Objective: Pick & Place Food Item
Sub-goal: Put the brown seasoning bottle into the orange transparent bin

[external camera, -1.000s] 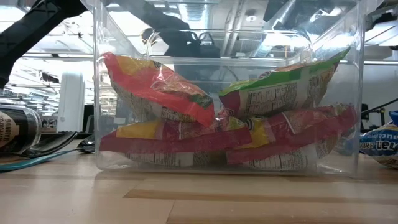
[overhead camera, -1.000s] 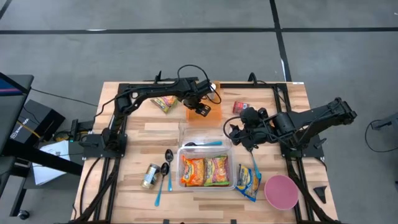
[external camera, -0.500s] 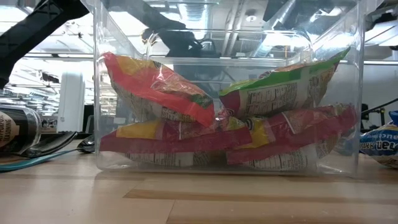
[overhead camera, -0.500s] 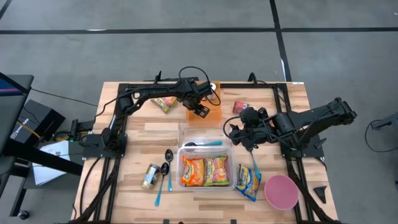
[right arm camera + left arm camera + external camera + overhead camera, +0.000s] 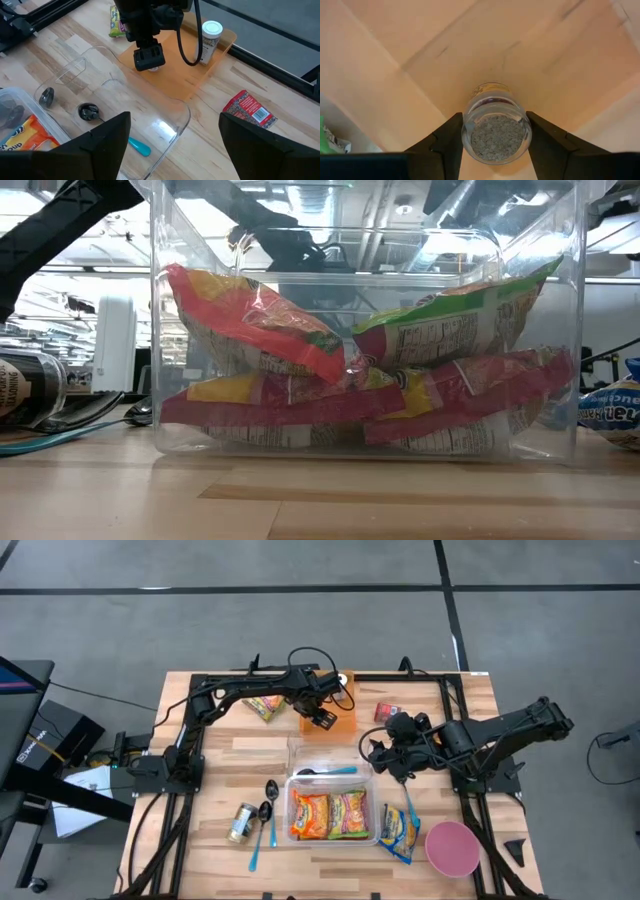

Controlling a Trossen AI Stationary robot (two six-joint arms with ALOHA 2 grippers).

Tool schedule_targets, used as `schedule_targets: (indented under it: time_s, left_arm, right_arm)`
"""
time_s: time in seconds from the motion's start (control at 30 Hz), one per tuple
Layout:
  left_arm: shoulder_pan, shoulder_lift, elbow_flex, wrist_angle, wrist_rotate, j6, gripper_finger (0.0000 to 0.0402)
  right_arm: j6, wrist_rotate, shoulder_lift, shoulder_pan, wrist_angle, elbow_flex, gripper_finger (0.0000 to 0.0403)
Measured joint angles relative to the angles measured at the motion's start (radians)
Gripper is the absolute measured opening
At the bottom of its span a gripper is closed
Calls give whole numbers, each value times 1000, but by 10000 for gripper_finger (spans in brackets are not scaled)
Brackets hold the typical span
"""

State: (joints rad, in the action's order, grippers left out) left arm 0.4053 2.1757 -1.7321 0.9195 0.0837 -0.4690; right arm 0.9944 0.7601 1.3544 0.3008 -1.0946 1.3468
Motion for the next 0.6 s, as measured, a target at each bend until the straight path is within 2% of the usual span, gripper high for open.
schedule_targets:
  time_s: [0.17,0.43,0.6]
  left_arm:
    - [0,0,0,0,4,0,201]
    - [0,0,0,0,3,1,184]
    - [0,0,0,-3,3,1,211]
  right_arm:
    - [0,0,0,0,2,0,299]
    - [0,0,0,0,3,0,299]
    - [0,0,0,0,3,0,299]
